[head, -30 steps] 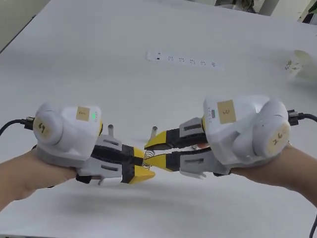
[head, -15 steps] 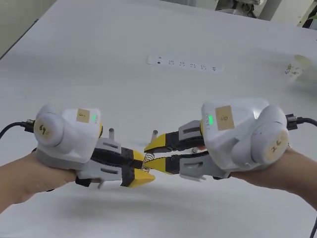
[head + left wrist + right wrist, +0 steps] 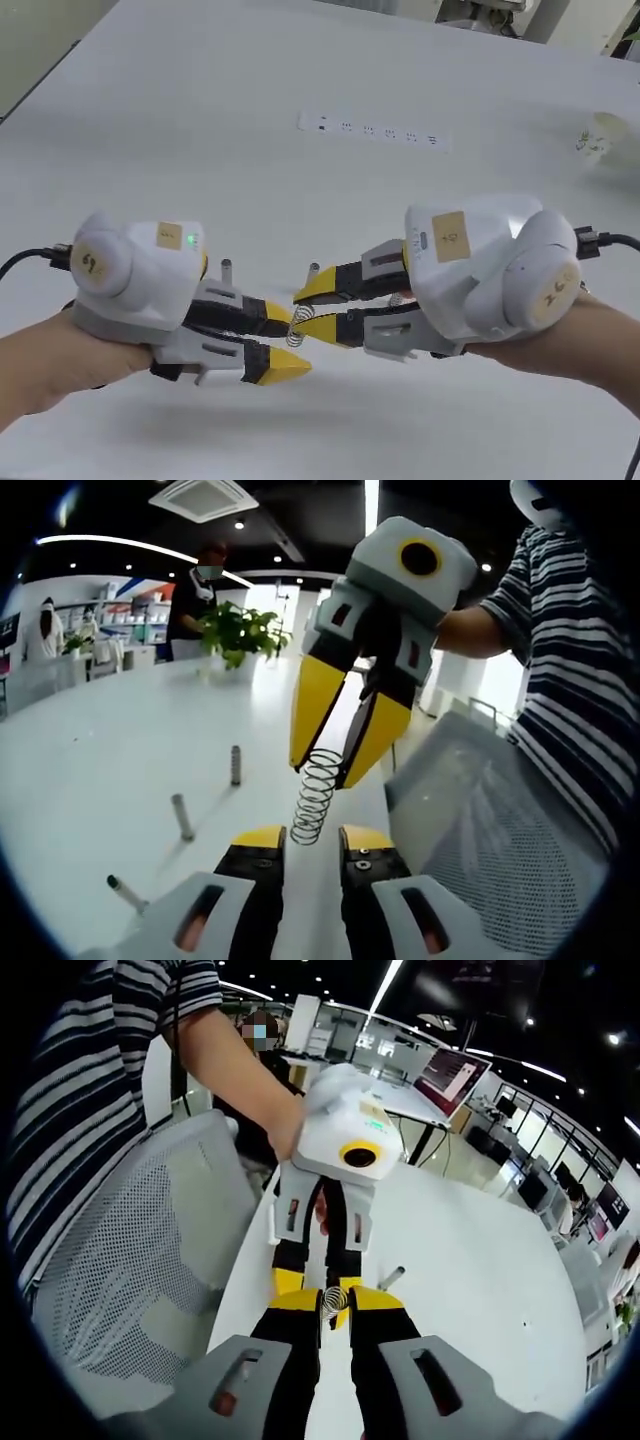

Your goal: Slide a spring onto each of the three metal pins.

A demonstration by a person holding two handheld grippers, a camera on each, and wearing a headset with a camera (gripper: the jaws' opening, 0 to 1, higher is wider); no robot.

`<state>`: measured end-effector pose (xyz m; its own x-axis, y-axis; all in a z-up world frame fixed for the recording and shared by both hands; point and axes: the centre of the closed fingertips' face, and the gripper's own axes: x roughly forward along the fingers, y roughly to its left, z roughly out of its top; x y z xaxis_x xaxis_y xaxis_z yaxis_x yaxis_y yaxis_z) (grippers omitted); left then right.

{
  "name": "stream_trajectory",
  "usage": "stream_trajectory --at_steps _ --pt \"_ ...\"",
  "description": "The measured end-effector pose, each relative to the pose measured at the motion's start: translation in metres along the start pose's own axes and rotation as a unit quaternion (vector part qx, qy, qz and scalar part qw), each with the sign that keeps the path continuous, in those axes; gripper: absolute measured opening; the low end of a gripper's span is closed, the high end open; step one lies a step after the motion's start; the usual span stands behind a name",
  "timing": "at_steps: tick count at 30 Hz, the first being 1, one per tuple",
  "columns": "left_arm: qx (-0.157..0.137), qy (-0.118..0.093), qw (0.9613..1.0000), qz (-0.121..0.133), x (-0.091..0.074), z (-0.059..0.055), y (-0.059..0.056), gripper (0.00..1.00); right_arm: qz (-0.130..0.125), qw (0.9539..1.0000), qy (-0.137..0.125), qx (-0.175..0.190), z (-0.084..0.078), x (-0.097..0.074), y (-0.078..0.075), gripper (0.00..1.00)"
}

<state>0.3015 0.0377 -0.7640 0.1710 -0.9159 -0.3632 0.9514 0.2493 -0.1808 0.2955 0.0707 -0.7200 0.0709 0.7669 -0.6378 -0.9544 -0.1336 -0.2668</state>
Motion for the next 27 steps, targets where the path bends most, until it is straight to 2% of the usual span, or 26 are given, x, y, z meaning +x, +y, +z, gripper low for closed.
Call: stream_trajectory --at_steps 19,24,27 --pt "-0.012 -0.005 0.9996 0.024 -0.014 -0.005 0.007 0.21 -0.006 1.0000 0.008 0.000 -0.006 -0.001 -0.002 0.07" --pt "-0.016 -0.006 0.9991 0.039 -0.019 -0.007 0.012 0.29 -0.009 0.9999 0.011 0.000 -0.008 -0.001 -0.003 0.07" --pt "-0.020 -0.007 0.9987 0.045 -0.023 -0.008 0.014 0.30 -0.011 0.9999 0.013 0.000 -0.010 -0.001 -0.004 0.07"
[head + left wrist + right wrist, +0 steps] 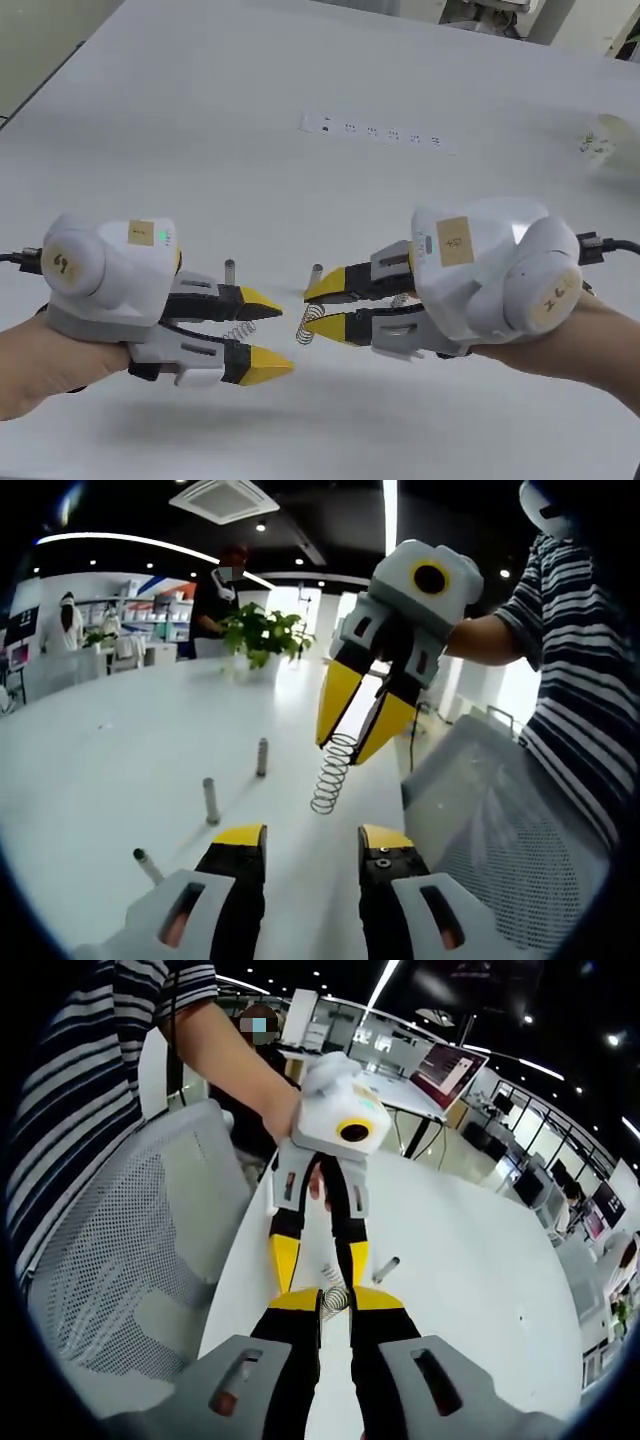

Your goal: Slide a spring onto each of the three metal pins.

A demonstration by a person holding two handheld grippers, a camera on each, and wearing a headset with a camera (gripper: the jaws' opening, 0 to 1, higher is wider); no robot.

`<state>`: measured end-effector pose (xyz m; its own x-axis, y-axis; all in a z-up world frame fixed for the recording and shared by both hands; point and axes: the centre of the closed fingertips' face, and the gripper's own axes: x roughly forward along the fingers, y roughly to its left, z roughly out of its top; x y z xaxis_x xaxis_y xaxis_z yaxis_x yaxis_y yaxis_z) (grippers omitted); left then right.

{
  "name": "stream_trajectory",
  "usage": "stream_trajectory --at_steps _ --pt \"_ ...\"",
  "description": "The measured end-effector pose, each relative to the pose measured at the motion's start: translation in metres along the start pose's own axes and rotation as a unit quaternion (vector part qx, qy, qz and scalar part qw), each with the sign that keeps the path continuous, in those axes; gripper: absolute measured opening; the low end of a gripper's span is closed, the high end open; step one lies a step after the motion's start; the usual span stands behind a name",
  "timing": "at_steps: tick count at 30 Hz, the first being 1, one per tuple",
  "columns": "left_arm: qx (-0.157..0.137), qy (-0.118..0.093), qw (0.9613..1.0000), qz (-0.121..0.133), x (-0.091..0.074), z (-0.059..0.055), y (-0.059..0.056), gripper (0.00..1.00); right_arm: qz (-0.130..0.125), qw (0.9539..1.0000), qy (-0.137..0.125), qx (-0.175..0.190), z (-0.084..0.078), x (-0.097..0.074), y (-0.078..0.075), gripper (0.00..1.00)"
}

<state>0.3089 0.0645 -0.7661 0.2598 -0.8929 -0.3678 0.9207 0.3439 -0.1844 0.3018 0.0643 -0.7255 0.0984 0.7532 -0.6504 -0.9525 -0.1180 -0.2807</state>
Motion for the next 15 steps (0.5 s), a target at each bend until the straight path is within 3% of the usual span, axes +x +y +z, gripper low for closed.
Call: stream_trajectory --at_steps 8,15 --pt "-0.007 -0.001 0.9998 0.016 -0.009 -0.006 0.006 0.36 -0.012 0.9999 0.003 0.003 -0.005 0.000 -0.005 0.07" --pt "-0.014 -0.008 0.9994 0.031 -0.016 -0.007 0.010 0.47 -0.021 0.9997 0.007 0.008 -0.011 0.000 -0.010 0.07"
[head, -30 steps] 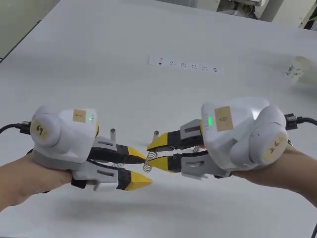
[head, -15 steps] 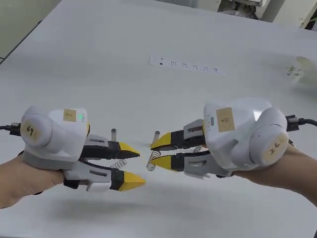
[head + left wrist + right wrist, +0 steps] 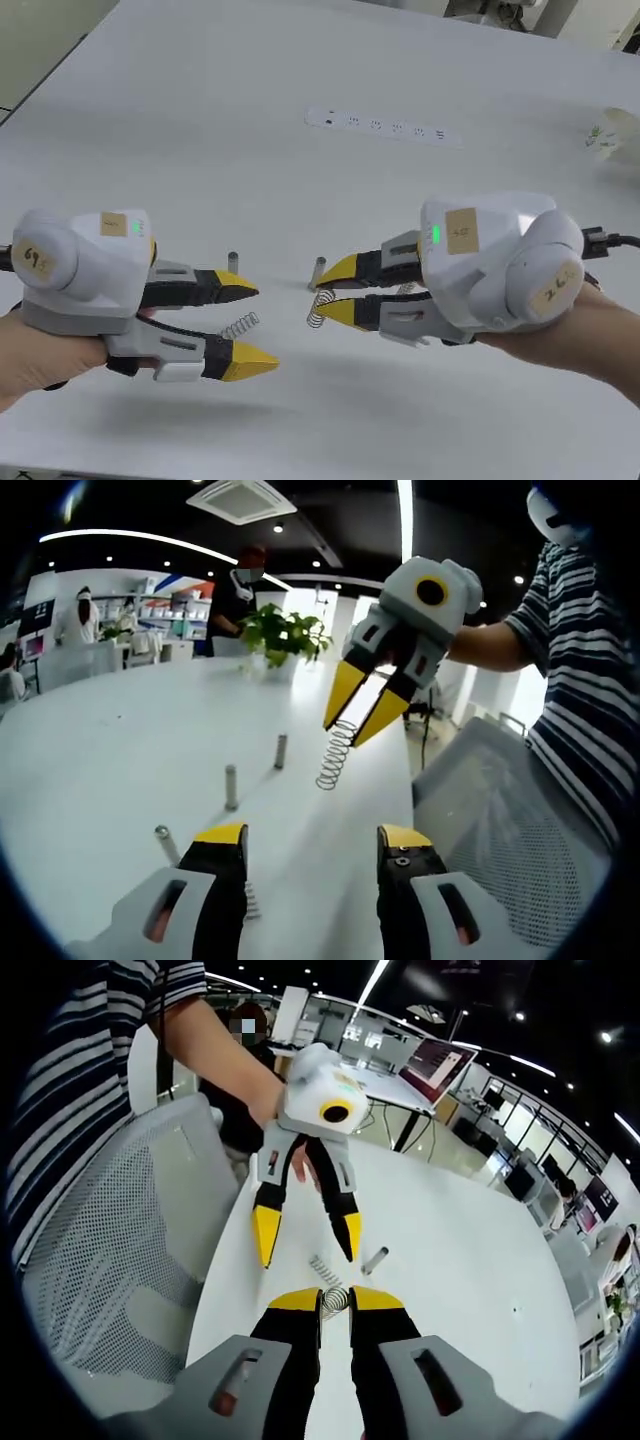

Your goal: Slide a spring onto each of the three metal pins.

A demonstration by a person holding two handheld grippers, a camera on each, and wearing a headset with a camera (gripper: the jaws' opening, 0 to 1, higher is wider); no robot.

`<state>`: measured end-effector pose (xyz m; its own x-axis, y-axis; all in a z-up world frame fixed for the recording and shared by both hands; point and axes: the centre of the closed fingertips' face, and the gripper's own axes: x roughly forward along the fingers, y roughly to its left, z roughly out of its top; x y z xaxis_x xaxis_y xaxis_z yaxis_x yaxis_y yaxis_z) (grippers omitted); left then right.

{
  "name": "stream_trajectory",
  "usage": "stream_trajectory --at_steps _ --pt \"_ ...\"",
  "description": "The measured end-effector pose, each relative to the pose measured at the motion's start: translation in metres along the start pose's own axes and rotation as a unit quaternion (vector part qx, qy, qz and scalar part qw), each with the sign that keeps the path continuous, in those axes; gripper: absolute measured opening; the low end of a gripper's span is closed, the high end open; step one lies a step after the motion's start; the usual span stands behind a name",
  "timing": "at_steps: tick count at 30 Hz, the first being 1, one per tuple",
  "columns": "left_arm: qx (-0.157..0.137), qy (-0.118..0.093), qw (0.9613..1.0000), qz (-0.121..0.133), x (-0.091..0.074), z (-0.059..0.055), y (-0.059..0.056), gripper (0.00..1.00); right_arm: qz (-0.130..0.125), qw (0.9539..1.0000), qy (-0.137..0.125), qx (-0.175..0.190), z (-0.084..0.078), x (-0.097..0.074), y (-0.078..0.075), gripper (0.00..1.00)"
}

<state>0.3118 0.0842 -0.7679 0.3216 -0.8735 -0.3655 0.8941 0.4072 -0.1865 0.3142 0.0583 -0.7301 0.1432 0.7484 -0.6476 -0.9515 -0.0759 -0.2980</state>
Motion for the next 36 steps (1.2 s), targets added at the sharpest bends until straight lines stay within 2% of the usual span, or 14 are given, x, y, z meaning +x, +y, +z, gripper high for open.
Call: stream_trajectory --at_steps 13,21,25,29,36 --pt "-0.019 -0.003 0.9994 0.030 -0.013 -0.009 0.012 0.59 -0.009 0.9999 0.010 -0.001 -0.007 0.001 -0.005 0.08" --pt "-0.025 -0.009 0.9982 0.054 -0.022 -0.012 0.021 0.81 -0.018 0.9998 0.013 0.003 -0.011 0.001 -0.011 0.08" --pt "-0.030 -0.008 0.9974 0.065 -0.025 -0.018 0.026 0.87 -0.018 0.9997 0.014 0.002 -0.012 0.001 -0.011 0.08" --pt "-0.031 -0.009 0.9965 0.077 -0.028 -0.019 0.029 0.97 -0.019 0.9996 0.019 0.001 -0.015 0.001 -0.012 0.08" --pt "-0.037 -0.013 0.9952 0.090 -0.034 -0.021 0.035 0.98 -0.010 0.9993 0.033 0.011 -0.022 0.002 -0.015 0.08"
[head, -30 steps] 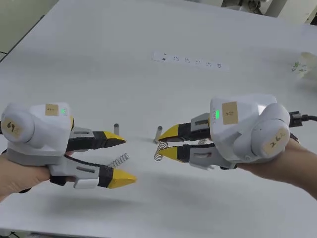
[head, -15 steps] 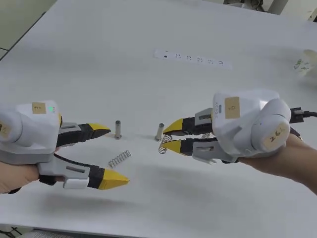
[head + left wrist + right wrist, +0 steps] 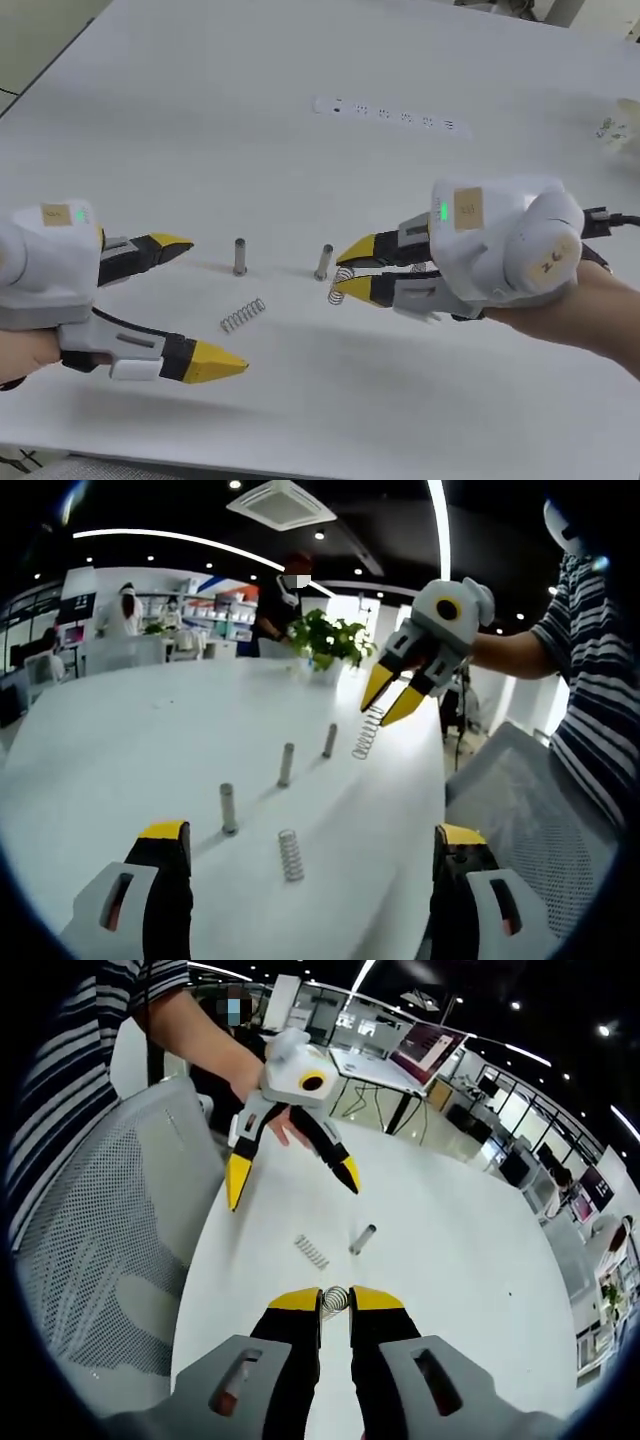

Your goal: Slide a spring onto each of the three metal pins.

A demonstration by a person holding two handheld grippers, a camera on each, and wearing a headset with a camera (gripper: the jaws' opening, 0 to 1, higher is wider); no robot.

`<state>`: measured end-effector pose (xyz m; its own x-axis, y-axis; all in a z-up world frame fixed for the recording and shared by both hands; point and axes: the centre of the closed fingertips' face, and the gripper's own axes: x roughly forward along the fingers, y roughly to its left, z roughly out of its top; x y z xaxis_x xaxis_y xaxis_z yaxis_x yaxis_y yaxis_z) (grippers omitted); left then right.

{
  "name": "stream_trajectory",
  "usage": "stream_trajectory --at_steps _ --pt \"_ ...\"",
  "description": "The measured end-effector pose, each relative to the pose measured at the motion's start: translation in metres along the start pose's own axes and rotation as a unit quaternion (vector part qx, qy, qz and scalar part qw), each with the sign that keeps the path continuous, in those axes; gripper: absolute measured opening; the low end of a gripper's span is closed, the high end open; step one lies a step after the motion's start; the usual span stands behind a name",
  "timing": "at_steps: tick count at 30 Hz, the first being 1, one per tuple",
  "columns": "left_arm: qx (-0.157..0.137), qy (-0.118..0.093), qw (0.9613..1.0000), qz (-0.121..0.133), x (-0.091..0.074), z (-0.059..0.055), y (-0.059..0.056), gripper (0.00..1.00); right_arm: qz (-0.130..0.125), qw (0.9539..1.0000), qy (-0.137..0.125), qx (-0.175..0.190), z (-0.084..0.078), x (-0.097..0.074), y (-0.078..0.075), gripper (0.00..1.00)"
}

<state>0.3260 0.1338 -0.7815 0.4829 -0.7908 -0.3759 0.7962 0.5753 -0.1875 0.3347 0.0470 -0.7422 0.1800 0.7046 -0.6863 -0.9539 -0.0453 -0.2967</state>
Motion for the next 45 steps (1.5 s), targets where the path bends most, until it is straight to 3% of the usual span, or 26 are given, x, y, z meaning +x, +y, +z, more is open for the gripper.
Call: stream_trajectory --at_steps 11,21,30,45 --pt "-0.002 -0.005 1.0000 0.007 -0.004 0.002 0.005 0.98 0.022 0.9993 0.011 0.029 -0.004 0.005 -0.010 0.07" --pt "-0.004 -0.009 0.9998 0.017 -0.009 0.004 0.010 0.98 -0.015 0.9990 0.019 0.038 -0.006 0.008 -0.047 0.08" --pt "-0.007 -0.009 0.9997 0.020 -0.012 0.003 0.013 0.98 -0.044 0.9969 0.021 0.062 -0.012 0.017 -0.066 0.08" --pt "-0.013 -0.011 0.9994 0.029 -0.017 0.002 0.017 0.98 -0.054 0.9935 0.014 0.099 -0.016 0.026 -0.072 0.08"
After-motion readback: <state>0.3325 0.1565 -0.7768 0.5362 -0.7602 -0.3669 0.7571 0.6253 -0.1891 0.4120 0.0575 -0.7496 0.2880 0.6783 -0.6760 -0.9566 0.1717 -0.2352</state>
